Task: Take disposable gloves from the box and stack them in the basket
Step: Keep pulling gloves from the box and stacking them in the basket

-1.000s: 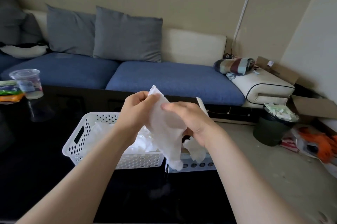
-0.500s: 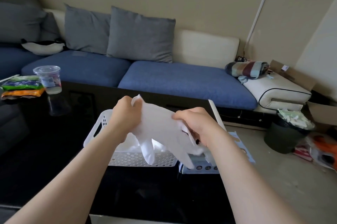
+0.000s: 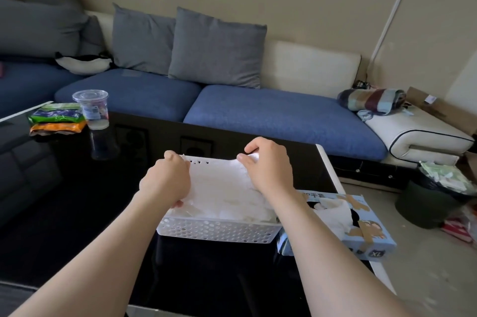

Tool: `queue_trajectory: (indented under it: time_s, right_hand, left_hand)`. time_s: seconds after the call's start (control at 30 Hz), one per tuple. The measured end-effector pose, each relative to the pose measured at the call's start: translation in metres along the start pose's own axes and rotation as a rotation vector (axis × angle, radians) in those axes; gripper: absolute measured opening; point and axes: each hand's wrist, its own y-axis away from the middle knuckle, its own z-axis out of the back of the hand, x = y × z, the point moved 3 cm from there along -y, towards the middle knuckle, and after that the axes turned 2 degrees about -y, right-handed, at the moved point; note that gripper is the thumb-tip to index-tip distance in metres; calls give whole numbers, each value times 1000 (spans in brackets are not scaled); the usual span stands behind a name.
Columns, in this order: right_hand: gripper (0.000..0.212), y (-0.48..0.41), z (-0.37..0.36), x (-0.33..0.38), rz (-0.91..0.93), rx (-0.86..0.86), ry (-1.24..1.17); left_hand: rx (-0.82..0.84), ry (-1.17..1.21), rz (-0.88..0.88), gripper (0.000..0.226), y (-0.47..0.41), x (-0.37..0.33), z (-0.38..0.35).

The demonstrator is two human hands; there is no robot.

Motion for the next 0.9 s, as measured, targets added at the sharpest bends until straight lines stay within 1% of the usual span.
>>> queue_trajectory:
  time_s: [0.07, 0.1, 0.17, 0.23, 0.3, 0.33, 0.4, 0.43, 0.47, 0.5, 0.53, 0.57, 0.63, 0.7, 0.73, 0.8, 0.87, 0.9]
  right_hand:
    - [27, -3, -9, -3, 72, 65, 54]
    - [30, -4, -13, -4, 98, 101, 121]
    - [30, -6, -16, -2, 172, 126, 238]
    - [28, -6, -8, 8, 254, 142, 228]
    - [36, -3, -1, 19, 320, 256, 246]
    - [45, 0, 1, 23, 321, 358, 281]
    - [65, 9, 1, 24, 230, 588, 376]
    - [71, 14, 0, 20, 164, 689, 429]
    - [72, 18, -1, 15, 106, 774, 471]
    - [71, 22, -3, 9, 65, 836, 496]
    - [71, 25, -3, 6, 46, 869, 499]
    - [71, 28, -4, 3, 46, 879, 484]
    - [73, 32, -4, 2, 63, 858, 448]
    - [71, 34, -1, 3, 86, 824, 418]
    - [68, 34, 3, 4, 100, 795, 392]
    - [54, 34, 17, 11, 128, 687, 310]
    - [39, 34, 40, 14, 125, 541, 227]
    - [37, 34, 53, 14, 109, 492, 216]
  left_hand:
    - [-62, -127, -33, 31, -1, -1, 0]
    - [-91, -180, -52, 32, 0, -3, 1]
    - [-145, -291, -71, 34, 3, -8, 5]
    - [-225, -410, -100, 41, 8, -15, 12]
    - [-287, -490, -251, 41, 9, -23, 11]
    - [-266, -490, -360, 39, 9, -27, 8]
    - [-108, -483, -537, 38, 9, -31, -5]
    - [2, -499, -560, 40, 9, -31, -11]
    - [119, -499, -539, 42, 9, -29, -17]
    - [228, -478, -494, 45, 9, -27, -22]
    - [303, -452, -454, 48, 9, -26, -25]
    - [342, -438, -430, 51, 10, -25, -27]
    - [359, -445, -417, 54, 11, -26, -28]
    - [319, -462, -431, 50, 13, -29, -26]
    - [271, -469, -449, 45, 14, -32, -25]
    - [172, -441, -499, 37, 14, -37, -23]
    - [149, -325, -573, 37, 19, -49, -22]
    - [160, -256, -612, 36, 23, -55, -23]
